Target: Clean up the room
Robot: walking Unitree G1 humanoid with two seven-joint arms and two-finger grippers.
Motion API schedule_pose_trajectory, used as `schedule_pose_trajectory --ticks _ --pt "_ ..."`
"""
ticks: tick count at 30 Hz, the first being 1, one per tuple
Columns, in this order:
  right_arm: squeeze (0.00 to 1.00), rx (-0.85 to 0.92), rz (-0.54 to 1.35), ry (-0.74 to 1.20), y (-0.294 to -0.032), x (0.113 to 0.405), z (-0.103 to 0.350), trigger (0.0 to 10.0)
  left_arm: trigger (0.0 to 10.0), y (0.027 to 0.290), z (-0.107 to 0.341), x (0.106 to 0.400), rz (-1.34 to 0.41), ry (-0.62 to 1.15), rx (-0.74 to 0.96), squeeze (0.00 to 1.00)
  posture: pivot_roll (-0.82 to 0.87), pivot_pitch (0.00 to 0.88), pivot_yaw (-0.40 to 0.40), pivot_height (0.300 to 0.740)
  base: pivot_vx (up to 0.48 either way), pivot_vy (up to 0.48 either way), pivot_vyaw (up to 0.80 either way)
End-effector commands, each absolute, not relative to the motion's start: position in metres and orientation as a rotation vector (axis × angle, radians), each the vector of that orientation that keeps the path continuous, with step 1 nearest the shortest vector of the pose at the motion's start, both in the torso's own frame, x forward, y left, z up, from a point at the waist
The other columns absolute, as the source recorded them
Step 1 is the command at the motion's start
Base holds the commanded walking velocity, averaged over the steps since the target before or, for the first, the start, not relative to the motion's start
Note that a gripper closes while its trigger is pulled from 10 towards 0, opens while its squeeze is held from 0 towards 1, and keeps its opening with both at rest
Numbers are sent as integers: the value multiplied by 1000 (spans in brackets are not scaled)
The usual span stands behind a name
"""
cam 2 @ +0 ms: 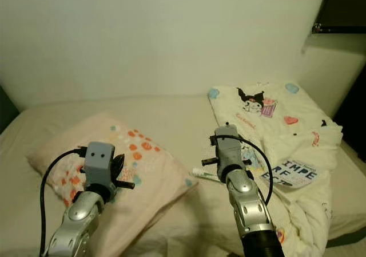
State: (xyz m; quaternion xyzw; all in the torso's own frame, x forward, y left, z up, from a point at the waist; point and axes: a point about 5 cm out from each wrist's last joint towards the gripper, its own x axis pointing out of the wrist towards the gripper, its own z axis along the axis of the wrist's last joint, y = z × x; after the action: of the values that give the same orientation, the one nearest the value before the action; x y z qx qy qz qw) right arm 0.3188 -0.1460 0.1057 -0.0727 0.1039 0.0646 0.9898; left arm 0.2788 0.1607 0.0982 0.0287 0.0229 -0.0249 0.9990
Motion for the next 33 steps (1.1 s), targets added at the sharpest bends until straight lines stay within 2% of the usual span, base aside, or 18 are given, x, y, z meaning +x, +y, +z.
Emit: schedule_pose_trajectory --ticks 1,18,24,33 --pt "0 -122 122 217 -147 318 105 10000 10000 162 92 277 -50 84 78 0 -75 61 -27 617 0 0 0" --pt "0 -95 91 220 -149 318 107 10000 10000 161 92 277 -68 84 83 0 -75 57 -15 617 0 0 0" --pt "0 -88 88 221 -150 318 107 10000 10000 160 92 276 -75 85 85 0 -72 58 -16 597 0 0 0" --pt "0 -89 90 221 -148 317 107 10000 10000 162 89 272 -79 97 89 0 -65 63 -22 597 0 0 0"
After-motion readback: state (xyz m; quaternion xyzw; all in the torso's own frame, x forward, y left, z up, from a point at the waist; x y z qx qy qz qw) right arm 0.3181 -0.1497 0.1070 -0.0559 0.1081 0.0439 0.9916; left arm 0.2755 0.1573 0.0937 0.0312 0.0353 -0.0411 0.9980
